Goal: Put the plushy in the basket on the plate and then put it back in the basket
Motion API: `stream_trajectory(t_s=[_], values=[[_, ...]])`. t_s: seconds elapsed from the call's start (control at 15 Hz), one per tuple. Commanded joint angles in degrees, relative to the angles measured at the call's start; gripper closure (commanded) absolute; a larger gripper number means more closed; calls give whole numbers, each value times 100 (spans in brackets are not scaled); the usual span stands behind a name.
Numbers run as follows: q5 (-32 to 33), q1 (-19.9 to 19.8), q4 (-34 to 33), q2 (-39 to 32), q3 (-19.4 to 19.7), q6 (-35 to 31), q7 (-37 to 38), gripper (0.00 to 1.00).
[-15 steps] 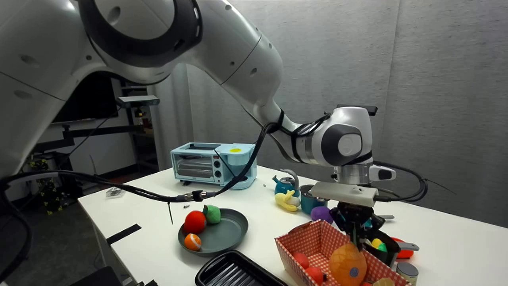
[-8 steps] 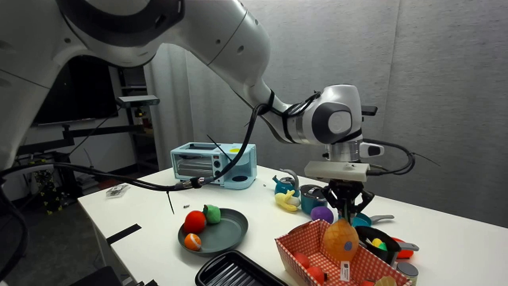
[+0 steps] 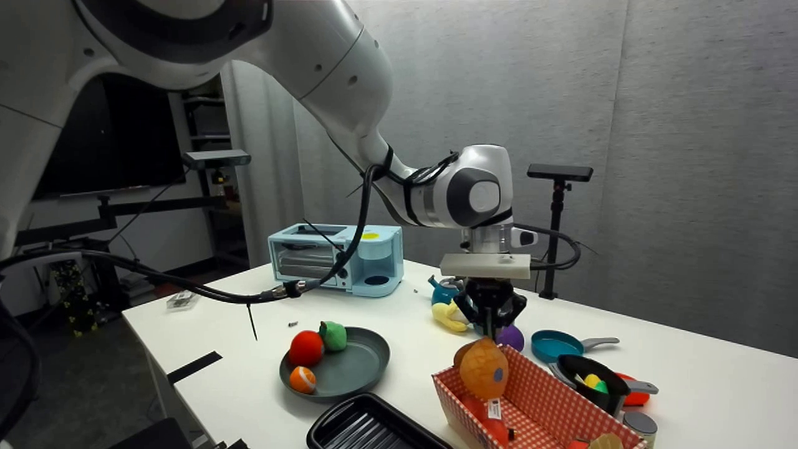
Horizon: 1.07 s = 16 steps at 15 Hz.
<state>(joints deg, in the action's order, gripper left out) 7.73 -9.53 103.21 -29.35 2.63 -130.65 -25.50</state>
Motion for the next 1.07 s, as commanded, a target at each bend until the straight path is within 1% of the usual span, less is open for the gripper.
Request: stream_trajectory(t_s=[0.0, 0.13, 0.47, 1.0], values=[[305, 141, 527, 373, -158, -39, -334, 95], [365, 218, 702, 501, -263, -100, -457, 95], [278, 309, 1034, 910, -505, -98, -811, 95], [128, 403, 1521, 1710, -691, -51, -1417, 95]])
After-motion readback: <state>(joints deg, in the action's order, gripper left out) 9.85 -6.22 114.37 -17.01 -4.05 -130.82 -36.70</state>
